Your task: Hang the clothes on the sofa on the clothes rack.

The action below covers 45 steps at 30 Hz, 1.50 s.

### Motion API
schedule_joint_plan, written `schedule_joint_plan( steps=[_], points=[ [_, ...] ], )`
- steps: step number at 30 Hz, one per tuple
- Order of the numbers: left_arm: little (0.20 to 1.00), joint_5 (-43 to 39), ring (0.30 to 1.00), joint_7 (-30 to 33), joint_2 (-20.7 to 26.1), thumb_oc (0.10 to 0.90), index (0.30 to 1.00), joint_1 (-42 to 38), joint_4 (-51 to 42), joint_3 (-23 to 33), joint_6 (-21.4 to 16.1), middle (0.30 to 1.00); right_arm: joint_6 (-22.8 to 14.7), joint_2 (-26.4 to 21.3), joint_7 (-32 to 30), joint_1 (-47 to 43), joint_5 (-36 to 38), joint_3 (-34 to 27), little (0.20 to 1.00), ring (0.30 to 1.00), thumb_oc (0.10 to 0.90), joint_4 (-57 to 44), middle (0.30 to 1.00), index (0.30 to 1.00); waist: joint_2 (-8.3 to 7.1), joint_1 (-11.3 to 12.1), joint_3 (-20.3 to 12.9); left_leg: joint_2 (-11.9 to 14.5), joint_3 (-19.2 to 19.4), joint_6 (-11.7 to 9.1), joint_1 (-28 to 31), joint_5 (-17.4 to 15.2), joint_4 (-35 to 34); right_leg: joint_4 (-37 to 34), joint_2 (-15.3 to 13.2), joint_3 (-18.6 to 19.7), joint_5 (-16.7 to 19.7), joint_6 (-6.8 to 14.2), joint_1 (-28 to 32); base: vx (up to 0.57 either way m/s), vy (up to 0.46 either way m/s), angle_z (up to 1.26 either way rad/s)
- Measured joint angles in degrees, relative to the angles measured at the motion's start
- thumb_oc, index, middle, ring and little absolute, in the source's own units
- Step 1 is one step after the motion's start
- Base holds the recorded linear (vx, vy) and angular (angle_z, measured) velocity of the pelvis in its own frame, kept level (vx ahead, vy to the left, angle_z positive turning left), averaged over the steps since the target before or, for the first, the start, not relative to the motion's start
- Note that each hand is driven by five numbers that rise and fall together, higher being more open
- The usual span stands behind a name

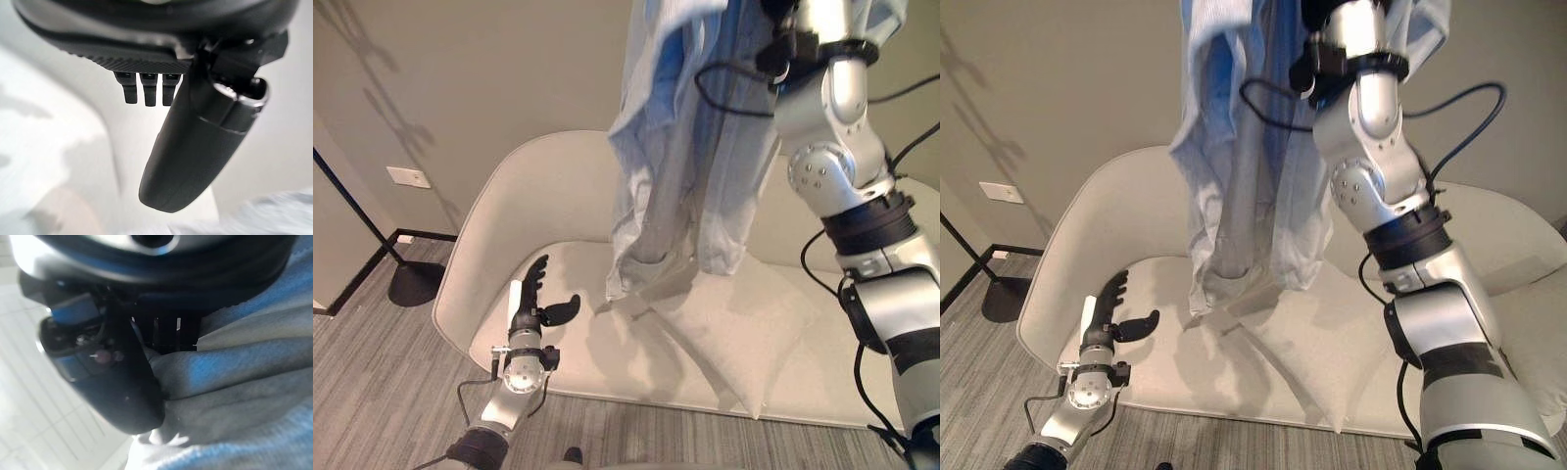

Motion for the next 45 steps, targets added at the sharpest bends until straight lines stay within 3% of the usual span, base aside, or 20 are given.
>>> schedule_joint_plan(
  steps=[5,8,14,17,24,27,32,36,40,44,45],
  points=[
    [0.900,2.21,0.900,3.79,2.45,0.800,0.900,-0.65,-3.26,4.12,-0.18,0.900,-1.54,1.13,-2.05,-9.45,2.21,1.59,0.300,0.300,0.400,10.18,0.300,0.300,-0.60,0.74,-0.43,0.08,0.07,-0.05,0.06,-0.11,-0.01,-0.02,0.05,0.02,-0.02,0.00,-0.01,0.00,0.000,0.00],
    [0.900,2.21,0.900,6.67,4.25,0.800,0.900,-0.78,-6.55,6.57,-1.93,0.900,-2.36,2.78,-2.59,-12.50,3.04,1.92,0.300,0.300,0.400,15.67,0.300,0.300,-1.72,1.64,-1.30,0.08,-0.13,-0.16,-0.01,-0.25,-0.01,-0.02,0.05,-0.26,-0.20,0.05,0.04,0.00,-0.004,0.03],
    [0.900,1.95,0.900,7.50,5.85,0.800,0.900,-0.89,-11.06,6.57,-3.22,0.900,-2.39,7.06,-2.44,-12.06,4.42,2.26,0.300,0.300,0.400,13.26,0.300,0.300,-3.01,1.48,-2.20,-0.06,-0.68,-0.17,-0.53,-0.25,-0.01,-0.02,-0.05,-0.93,-0.30,0.10,-0.06,-0.01,-0.016,0.05],
    [0.900,-0.83,0.900,3.63,5.75,0.800,0.900,-0.85,-16.31,4.67,-3.96,0.900,-2.76,9.54,-1.47,-10.20,4.37,3.21,0.300,0.300,0.400,8.68,0.300,0.300,-3.06,1.41,-2.24,-0.07,-0.82,-0.16,-0.54,-0.21,0.00,-0.02,-0.04,-1.00,-0.30,0.10,-0.03,-0.01,-0.007,0.02],
    [0.900,-17.71,0.900,-10.95,5.25,0.800,0.900,-0.69,-21.30,-4.10,-6.20,0.900,-2.34,11.71,2.75,-6.62,4.11,8.97,0.300,0.300,0.400,2.55,0.300,0.300,-2.99,0.96,-2.20,-0.07,-0.46,-0.21,-0.23,-0.23,0.00,-0.02,-0.06,-0.72,-0.30,0.10,-0.04,-0.02,-0.008,-0.02],
    [0.900,-23.47,0.900,-14.94,3.86,0.800,0.900,-0.71,-19.21,-7.99,-5.82,0.900,-1.54,14.17,3.20,-6.58,4.14,9.40,0.300,0.300,0.400,2.57,0.300,0.300,-2.88,0.42,-2.12,-0.06,-0.11,-0.23,0.04,-0.27,0.01,-0.02,-0.06,-0.21,-0.30,0.09,-0.08,-0.02,-0.003,-0.06],
    [0.900,-22.73,0.900,-15.67,0.65,0.800,0.900,-8.03,-9.12,-15.88,-4.36,0.900,-0.42,19.24,3.84,-6.54,4.39,11.54,0.300,0.300,0.400,2.35,0.300,0.300,-2.71,-1.90,-2.11,-0.05,0.55,-0.24,0.59,-0.35,0.01,-0.01,-0.10,0.51,-0.26,0.11,-0.19,-0.01,-0.003,-0.06],
    [0.900,-17.80,0.900,-12.48,-5.34,0.800,0.900,-19.15,8.96,-19.64,-2.49,0.900,-0.19,21.60,3.33,-6.49,6.35,14.09,0.300,0.300,0.400,-0.75,0.300,0.300,-2.57,-4.32,-2.24,-0.06,1.22,-0.19,1.08,-0.38,0.01,-0.01,-0.20,1.14,-0.20,0.17,-0.07,0.00,0.001,-0.09],
    [0.900,-13.06,0.900,-5.37,-10.35,0.800,0.900,-23.69,21.67,-18.84,-0.06,0.900,-0.23,20.60,3.16,-6.60,9.96,16.90,0.300,0.300,0.400,-5.64,0.300,0.300,-2.30,-8.13,-2.76,0.12,2.61,-0.15,1.37,-0.67,0.01,0.00,-0.06,2.56,-0.17,0.21,-0.54,0.00,0.002,-0.17],
    [0.900,-11.61,0.900,-2.19,-11.57,0.800,0.900,-23.16,23.48,-17.48,0.79,0.900,-0.44,14.11,3.37,-6.65,13.62,19.60,0.300,0.300,0.400,-9.15,0.300,0.300,-1.74,-8.91,-3.16,0.33,3.85,-0.22,1.46,-1.07,0.00,0.02,0.14,3.92,-0.10,0.27,-1.32,0.00,0.011,-0.17],
    [0.561,-11.74,0.561,-1.54,-12.19,0.574,0.561,-22.97,24.64,-16.21,0.62,0.561,-0.52,11.87,3.62,-6.65,15.56,19.79,0.300,0.300,0.400,-10.27,0.300,0.300,-1.66,-9.20,-3.21,0.35,3.85,-0.21,1.46,-1.11,0.00,0.02,0.21,3.94,-0.09,0.29,-1.50,0.00,-0.001,-0.11]
  ],
)
